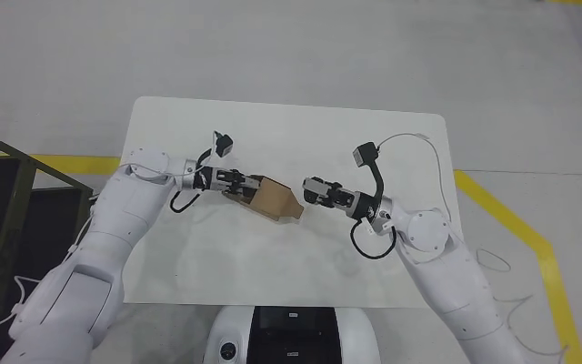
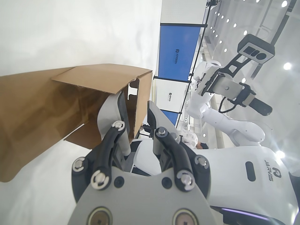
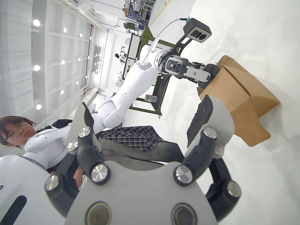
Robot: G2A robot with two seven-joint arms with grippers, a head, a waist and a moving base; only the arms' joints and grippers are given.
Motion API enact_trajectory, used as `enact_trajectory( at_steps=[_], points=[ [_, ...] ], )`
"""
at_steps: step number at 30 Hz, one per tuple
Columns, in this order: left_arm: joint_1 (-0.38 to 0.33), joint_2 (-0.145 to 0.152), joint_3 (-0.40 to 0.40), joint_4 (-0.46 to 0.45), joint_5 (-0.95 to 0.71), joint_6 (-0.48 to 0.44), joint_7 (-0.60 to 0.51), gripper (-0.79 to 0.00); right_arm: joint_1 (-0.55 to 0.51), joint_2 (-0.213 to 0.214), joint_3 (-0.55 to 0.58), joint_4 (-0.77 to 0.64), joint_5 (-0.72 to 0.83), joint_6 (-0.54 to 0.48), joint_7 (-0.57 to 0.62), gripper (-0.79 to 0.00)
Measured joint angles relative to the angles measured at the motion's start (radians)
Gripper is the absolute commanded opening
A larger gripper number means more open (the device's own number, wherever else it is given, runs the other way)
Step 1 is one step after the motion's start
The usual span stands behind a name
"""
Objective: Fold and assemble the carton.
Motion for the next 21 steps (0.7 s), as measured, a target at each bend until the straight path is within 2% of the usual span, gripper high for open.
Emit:
enact_trajectory(
  at_steps=[8,13,21],
  points=[
    [-0.012,-0.011,0.020,0.011,-0.013,-0.001,-0.017,-0.610,0.011,-0.002,-0.011,0.005,-0.001,0.001,-0.004,-0.018],
    [-0.031,-0.024,0.039,0.036,-0.024,-0.008,-0.023,-0.683,0.011,-0.001,-0.007,0.010,0.000,0.000,-0.008,-0.025],
    [-0.062,-0.046,0.068,0.092,-0.044,-0.015,-0.039,-0.690,0.005,0.001,-0.003,0.010,0.000,0.002,-0.010,-0.028]
  ],
)
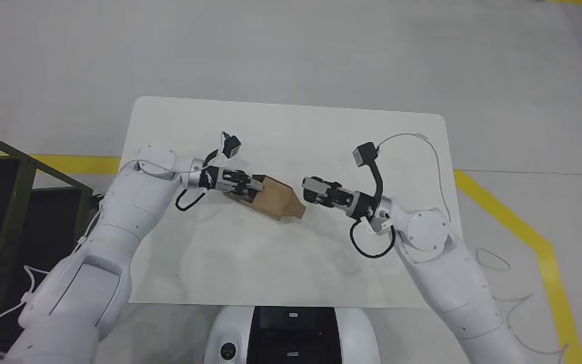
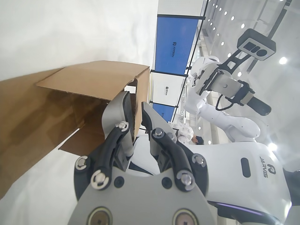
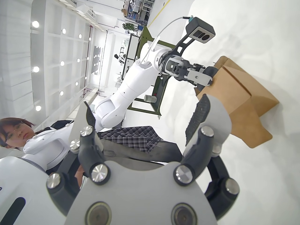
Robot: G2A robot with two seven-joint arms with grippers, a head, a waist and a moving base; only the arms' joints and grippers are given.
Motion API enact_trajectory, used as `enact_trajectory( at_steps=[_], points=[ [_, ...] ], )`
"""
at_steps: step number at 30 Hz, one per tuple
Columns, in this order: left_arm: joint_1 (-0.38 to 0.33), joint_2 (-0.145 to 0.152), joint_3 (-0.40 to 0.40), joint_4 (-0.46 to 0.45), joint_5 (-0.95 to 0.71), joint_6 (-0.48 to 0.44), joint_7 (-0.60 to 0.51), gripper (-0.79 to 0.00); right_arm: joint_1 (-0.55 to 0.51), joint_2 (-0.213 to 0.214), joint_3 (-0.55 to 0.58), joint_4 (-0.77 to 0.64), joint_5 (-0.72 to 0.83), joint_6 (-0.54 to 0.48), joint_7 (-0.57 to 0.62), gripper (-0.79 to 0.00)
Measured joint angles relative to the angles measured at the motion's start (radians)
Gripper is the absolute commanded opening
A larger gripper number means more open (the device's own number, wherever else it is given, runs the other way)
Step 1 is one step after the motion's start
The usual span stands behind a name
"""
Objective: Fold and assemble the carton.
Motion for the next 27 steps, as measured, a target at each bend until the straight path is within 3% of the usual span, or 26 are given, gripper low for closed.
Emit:
enact_trajectory(
  at_steps=[2,3,12,22,27],
  points=[
    [-0.006,-0.006,0.007,0.015,-0.011,0.001,-0.009,-0.720,0.000,0.000,0.001,0.001,0.000,0.000,0.000,-0.037],
    [-0.008,-0.009,0.010,0.020,-0.018,0.001,-0.011,-0.785,0.001,0.000,0.001,0.001,0.001,-0.001,0.000,-0.040],
    [-0.014,-0.022,0.013,0.027,-0.096,0.000,-0.010,-0.785,0.004,0.001,-0.001,0.002,0.002,-0.002,0.000,-0.126],
    [0.006,-0.005,-0.046,-0.049,-0.203,-0.030,0.020,-0.785,0.003,0.007,0.026,-0.011,-0.010,0.062,-0.008,-0.092],
    [0.028,0.011,-0.085,-0.115,-0.242,-0.022,0.012,-0.785,0.018,0.006,0.019,0.002,-0.011,0.100,-0.010,-0.018]
  ],
)
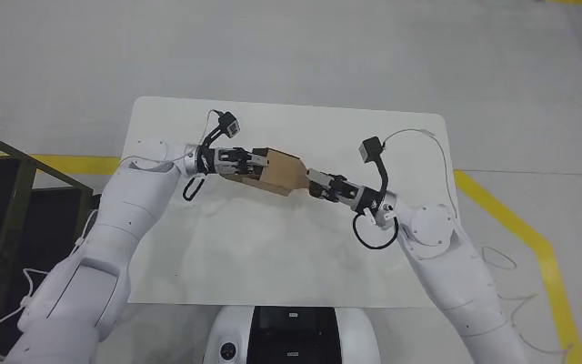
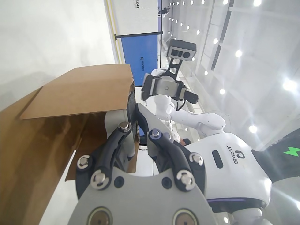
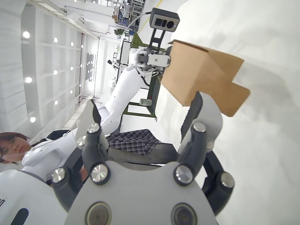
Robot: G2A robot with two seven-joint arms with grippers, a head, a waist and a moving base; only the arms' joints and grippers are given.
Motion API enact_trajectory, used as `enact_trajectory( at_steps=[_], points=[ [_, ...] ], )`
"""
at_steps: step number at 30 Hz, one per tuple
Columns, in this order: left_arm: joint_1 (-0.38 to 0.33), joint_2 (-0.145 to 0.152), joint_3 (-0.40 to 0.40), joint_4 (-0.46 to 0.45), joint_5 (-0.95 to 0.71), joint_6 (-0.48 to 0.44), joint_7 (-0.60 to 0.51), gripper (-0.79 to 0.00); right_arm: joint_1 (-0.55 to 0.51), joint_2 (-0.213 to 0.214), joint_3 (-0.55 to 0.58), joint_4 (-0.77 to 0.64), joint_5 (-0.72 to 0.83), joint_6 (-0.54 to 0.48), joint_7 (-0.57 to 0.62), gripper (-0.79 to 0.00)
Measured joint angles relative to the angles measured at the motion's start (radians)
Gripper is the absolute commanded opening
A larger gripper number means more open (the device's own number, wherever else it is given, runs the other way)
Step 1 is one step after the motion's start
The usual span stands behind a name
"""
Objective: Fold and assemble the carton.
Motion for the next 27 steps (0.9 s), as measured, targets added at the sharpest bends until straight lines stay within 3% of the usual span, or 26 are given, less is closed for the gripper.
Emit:
enact_trajectory(
  at_steps=[19,23,27],
  points=[
    [0.037,0.016,-0.023,-0.111,-0.028,0.015,-0.015,-0.785,0.065,-0.018,-0.073,0.038,-0.012,0.015,-0.014,0.000],
    [0.034,0.012,-0.012,-0.109,-0.023,0.011,-0.011,-0.785,0.069,-0.021,-0.081,0.039,-0.009,0.011,-0.015,-0.052],
    [0.029,0.009,-0.003,-0.104,-0.018,0.006,-0.006,-0.785,0.069,-0.022,-0.084,0.040,-0.008,0.007,-0.013,-0.222]
  ],
)
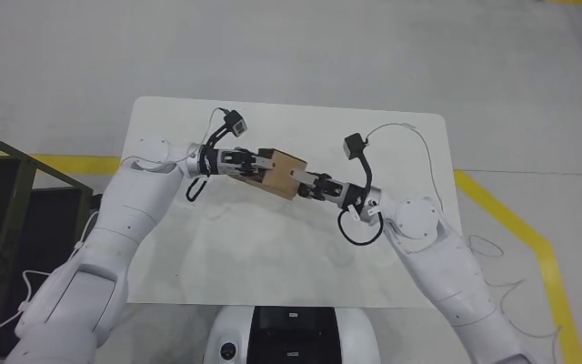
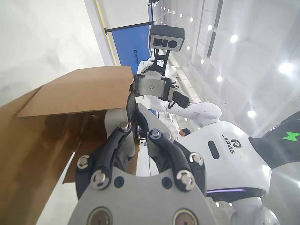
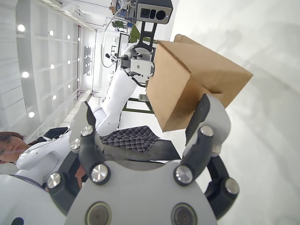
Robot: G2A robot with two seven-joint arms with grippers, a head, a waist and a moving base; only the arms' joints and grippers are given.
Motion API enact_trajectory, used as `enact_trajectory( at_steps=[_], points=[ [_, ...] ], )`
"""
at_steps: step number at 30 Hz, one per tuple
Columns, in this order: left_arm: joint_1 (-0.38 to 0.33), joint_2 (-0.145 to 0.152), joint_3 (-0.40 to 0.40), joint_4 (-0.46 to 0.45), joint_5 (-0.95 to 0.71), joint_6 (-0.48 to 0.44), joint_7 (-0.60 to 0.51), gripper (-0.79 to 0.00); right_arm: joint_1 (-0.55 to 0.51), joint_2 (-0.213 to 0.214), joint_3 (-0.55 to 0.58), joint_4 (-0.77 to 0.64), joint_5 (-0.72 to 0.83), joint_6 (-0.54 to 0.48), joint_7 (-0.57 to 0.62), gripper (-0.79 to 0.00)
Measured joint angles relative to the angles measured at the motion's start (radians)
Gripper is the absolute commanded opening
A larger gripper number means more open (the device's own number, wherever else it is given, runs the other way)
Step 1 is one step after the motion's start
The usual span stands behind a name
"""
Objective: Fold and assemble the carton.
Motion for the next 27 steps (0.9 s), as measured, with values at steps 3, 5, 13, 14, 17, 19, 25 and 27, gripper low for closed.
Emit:
enact_trajectory(
  at_steps=[3,5,13,14,17,19,25,27],
  points=[
    [-0.003,-0.002,0.004,0.002,0.000,-0.003,0.003,-0.785,-0.001,0.000,-0.001,-0.001,0.000,-0.002,0.002,-0.372],
    [-0.005,-0.003,0.006,0.000,-0.002,-0.005,0.004,-0.785,-0.001,-0.001,-0.003,-0.002,0.000,-0.004,0.003,-0.431],
    [-0.007,-0.005,0.007,-0.021,-0.014,-0.007,0.008,-0.785,0.003,-0.003,-0.007,0.006,-0.002,-0.010,0.006,-0.548],
    [-0.006,-0.005,0.007,-0.023,-0.016,-0.007,0.007,-0.785,0.004,-0.003,-0.006,0.007,-0.003,-0.010,0.006,-0.557],
    [-0.004,-0.003,0.003,-0.029,-0.020,-0.005,0.005,-0.785,0.005,-0.002,-0.003,0.011,-0.004,-0.010,0.005,-0.656],
    [-0.003,-0.002,0.000,-0.033,-0.021,-0.004,0.004,-0.785,0.005,-0.002,-0.001,0.010,-0.004,-0.012,0.004,-0.696],
    [-0.003,0.003,-0.011,-0.025,-0.012,-0.010,0.010,-0.785,0.001,-0.001,0.009,0.004,-0.001,-0.012,-0.001,0.000],
    [-0.004,0.004,-0.017,-0.020,-0.011,-0.013,0.013,-0.785,-0.003,0.000,0.015,-0.001,0.000,-0.011,-0.002,0.000]
  ],
)
